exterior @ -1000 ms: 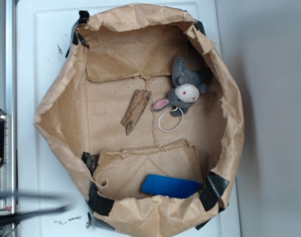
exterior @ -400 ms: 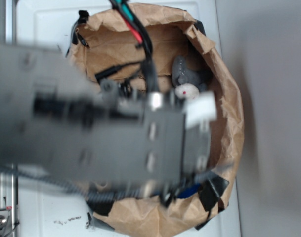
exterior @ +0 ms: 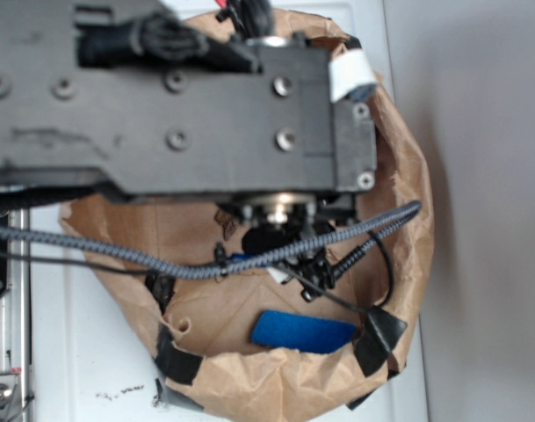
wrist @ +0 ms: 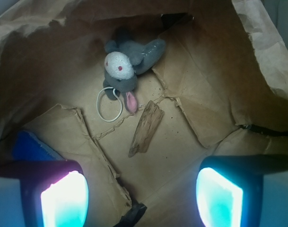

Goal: Grab the wood chip.

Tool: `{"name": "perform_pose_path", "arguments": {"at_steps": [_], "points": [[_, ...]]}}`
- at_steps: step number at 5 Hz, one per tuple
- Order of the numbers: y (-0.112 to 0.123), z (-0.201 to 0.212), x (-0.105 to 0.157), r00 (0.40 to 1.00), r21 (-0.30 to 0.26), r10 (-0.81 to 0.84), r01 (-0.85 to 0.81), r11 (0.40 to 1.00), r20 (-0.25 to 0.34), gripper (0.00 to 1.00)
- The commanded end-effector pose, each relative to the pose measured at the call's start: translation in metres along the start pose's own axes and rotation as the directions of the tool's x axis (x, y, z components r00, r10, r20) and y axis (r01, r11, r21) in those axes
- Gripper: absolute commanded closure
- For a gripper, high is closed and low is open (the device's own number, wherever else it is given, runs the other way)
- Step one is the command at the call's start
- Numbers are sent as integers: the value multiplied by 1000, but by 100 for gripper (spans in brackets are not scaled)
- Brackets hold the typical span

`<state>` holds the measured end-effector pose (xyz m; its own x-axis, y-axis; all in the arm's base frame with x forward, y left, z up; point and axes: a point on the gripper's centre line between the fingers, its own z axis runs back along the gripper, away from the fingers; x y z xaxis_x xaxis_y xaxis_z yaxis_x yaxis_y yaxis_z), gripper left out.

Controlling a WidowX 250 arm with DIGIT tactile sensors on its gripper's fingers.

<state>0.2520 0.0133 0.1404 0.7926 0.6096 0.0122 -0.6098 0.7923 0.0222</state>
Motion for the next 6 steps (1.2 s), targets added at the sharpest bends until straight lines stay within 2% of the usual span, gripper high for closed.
{"name": "perform_pose_path", "arguments": {"at_steps": [1, 2, 4, 6], "points": [[16, -2, 8, 999, -54, 42, -41, 998, 20, 0], [15, -20, 14, 997, -112, 74, -73, 991, 8, 0], [13, -56, 21, 993, -126, 112, -107, 986, 30, 0], [13, -90, 30, 985, -115, 163, -156, 981, 59, 0]]}}
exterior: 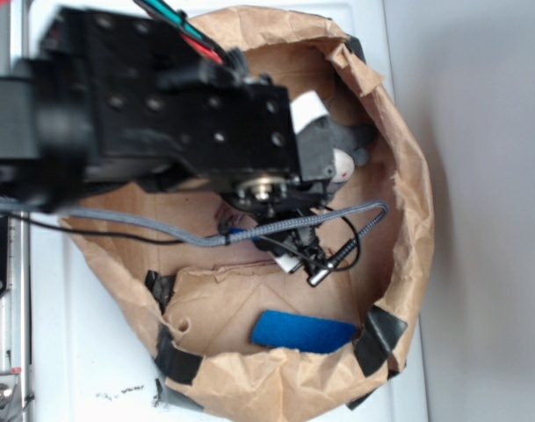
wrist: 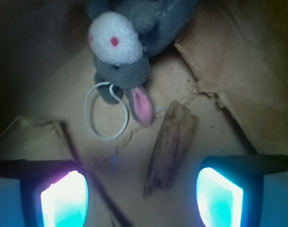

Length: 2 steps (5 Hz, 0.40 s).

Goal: Grab the wood chip.

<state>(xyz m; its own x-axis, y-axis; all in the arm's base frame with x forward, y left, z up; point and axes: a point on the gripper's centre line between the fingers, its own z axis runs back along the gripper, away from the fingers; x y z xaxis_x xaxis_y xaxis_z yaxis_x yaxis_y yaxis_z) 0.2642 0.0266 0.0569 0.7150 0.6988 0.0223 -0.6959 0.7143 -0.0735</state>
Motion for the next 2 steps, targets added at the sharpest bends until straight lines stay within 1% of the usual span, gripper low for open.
{"name": "perform_pose_path", "arguments": {"at_steps": [1, 2], "points": [[13, -26, 14, 992, 23, 67, -70, 997, 104, 0], [19, -36, 9, 988, 56, 70, -78, 995, 135, 0]]}}
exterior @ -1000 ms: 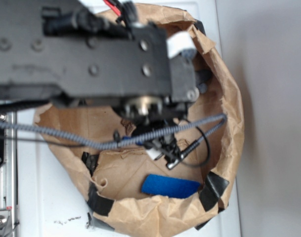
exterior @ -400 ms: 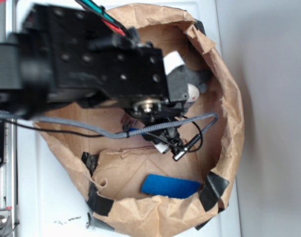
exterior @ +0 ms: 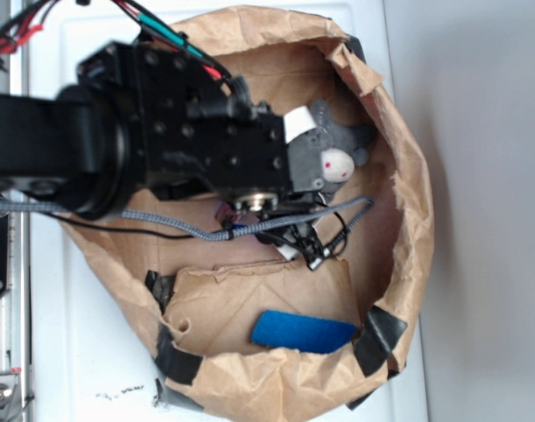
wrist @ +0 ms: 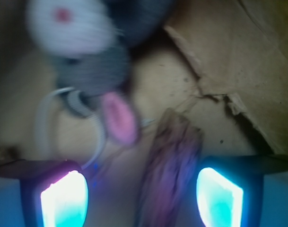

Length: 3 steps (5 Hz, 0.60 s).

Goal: Grab the wood chip.

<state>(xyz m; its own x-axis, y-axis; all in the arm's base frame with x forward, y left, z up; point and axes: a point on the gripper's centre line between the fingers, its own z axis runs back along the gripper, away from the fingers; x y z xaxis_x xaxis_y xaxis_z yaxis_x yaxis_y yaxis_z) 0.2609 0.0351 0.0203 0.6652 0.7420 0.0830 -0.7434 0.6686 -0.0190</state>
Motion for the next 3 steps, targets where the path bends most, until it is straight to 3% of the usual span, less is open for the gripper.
{"name": "perform_pose_path", "arguments": {"at_steps": [1, 3], "points": [[14, 4, 4, 998, -1, -6, 6, 1000, 59, 0], [39, 3, 7, 1000, -65, -9, 9, 998, -12, 0]]}}
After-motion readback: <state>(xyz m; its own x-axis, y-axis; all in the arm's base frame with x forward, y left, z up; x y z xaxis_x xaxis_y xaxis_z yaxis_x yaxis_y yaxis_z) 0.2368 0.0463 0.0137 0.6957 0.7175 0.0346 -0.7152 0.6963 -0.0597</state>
